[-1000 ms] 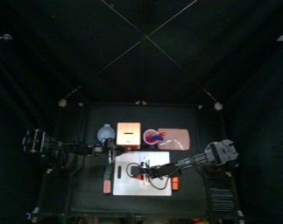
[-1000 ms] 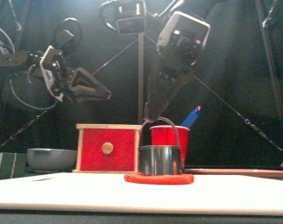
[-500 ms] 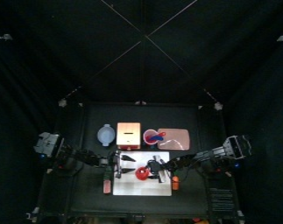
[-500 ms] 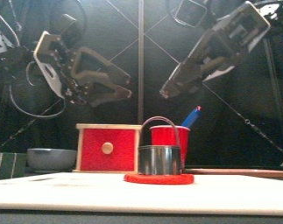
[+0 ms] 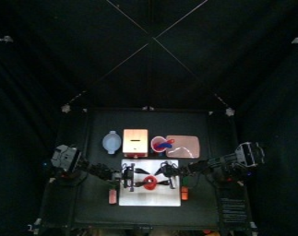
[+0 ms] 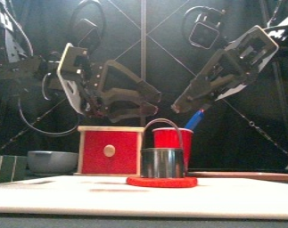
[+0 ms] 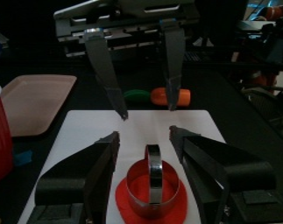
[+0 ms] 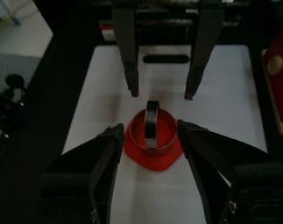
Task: Get the cutter from the drawer then cut the dough then place the extra dough in the bowl
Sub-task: Cut the dough
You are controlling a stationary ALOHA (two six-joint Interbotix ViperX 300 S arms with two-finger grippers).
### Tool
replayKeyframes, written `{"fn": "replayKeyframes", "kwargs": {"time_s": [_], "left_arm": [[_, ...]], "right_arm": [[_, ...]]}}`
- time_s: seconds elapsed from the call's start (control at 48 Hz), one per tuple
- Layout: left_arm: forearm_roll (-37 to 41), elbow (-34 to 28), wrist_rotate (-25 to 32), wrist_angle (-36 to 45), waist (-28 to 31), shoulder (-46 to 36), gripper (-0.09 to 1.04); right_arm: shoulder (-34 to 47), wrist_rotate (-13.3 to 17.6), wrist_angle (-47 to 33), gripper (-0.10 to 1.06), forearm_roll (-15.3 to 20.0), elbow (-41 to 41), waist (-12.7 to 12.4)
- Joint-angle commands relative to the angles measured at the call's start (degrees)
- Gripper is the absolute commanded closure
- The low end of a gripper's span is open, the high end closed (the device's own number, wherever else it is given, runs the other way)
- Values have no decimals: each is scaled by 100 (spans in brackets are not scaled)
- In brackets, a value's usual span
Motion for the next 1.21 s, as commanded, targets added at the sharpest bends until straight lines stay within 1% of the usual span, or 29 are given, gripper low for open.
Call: {"fn": "replayKeyframes", "kwargs": {"time_s": [0.021, 0.083, 0.146, 0.188, 0.208, 0.292, 0.354, 0.417, 0.521, 0.562, 0.646, 0.833, 1.042, 1.208], "left_arm": [[-44, -18, 26, -53, 18, -246, 8], [-44, -18, 35, -62, 26, -264, 8], [-53, -9, 35, -53, 18, -281, 8], [-53, -9, 26, -53, 18, -264, 8], [-53, -9, 26, -62, 0, -246, 8], [-53, -9, 0, -62, -26, -193, 8], [-53, -9, -35, -62, -53, -88, 8], [-62, -35, -53, -88, -132, 0, 8], [-158, -97, -44, -105, -220, 141, 8], [-202, -105, -44, -97, -220, 193, 8], [-246, -114, -35, -105, -220, 290, 8], [-264, -105, -26, -70, -211, 316, 8], [-272, -149, -18, -44, -167, 413, 9], [-281, -176, -26, 79, -123, 439, 11]], "right_arm": [[-272, -694, -1301, 11, 923, 299, -18], [-229, -1239, -1758, 11, 1521, 448, 9], [-158, -1872, -2004, 11, 2101, 545, 62], [-97, -2241, -2092, 11, 2470, 562, 211], [-62, -2514, -2127, 11, 2742, 562, 343], [79, -3041, -2285, 11, 3340, 545, 650], [255, -3278, -2479, 11, 3683, 519, 870], [545, -3366, -2786, 11, 3981, 519, 1046], [967, -3357, -3287, 11, 4228, 501, 1222], [1090, -3357, -3472, 11, 4324, 475, 1257], [1301, -3366, -3691, 11, 4395, 431, 1266], [1468, -3357, -3709, 11, 4351, 360, 1266], [1731, -3340, -3691, 11, 4403, 237, 1283], [1846, -3366, -3542, 11, 4368, 132, 1266]]}}
